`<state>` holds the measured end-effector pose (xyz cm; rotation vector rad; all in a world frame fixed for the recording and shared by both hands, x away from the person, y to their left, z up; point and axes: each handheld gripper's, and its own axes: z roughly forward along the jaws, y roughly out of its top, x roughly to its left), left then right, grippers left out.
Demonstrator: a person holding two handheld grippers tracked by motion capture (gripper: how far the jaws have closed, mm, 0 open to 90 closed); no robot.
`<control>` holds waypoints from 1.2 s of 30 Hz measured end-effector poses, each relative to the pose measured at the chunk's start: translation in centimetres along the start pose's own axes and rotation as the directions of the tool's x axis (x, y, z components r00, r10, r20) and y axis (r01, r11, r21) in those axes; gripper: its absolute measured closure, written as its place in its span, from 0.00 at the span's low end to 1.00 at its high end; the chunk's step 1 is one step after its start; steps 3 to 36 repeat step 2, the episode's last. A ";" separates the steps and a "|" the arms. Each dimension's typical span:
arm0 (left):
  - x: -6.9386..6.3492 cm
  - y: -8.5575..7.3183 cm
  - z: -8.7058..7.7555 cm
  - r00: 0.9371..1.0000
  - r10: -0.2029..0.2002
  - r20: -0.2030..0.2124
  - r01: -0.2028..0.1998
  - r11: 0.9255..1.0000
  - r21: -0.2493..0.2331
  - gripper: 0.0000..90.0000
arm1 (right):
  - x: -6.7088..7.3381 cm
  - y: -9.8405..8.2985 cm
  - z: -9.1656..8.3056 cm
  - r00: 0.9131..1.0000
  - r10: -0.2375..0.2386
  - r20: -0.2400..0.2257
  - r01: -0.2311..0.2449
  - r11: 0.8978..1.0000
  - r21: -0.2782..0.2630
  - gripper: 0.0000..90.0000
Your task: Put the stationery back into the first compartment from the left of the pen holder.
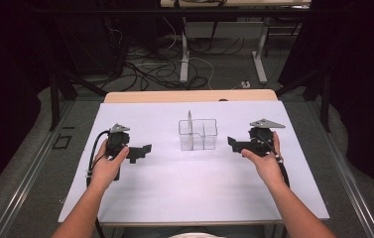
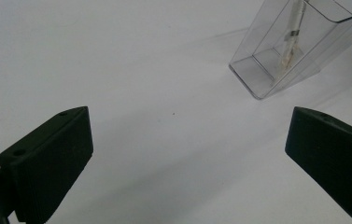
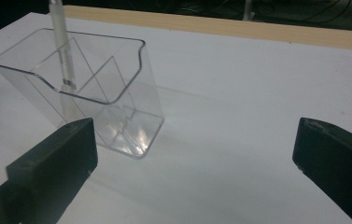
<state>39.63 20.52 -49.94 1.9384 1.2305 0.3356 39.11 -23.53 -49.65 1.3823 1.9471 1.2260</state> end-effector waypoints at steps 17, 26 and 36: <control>0.1 0.1 0.0 1.000 -0.007 -0.001 0.007 1.000 -0.001 0.01 | -0.3 -0.4 -0.2 1.000 0.011 0.000 -0.011 1.000 0.008 0.00; 0.1 0.1 0.0 1.000 -0.007 -0.001 0.007 1.000 -0.001 0.01 | -0.3 -0.4 -0.2 1.000 0.011 0.000 -0.011 1.000 0.008 0.00; 0.1 0.1 0.0 1.000 -0.007 -0.001 0.007 1.000 -0.001 0.01 | -0.3 -0.4 -0.2 1.000 0.011 0.000 -0.011 1.000 0.008 0.00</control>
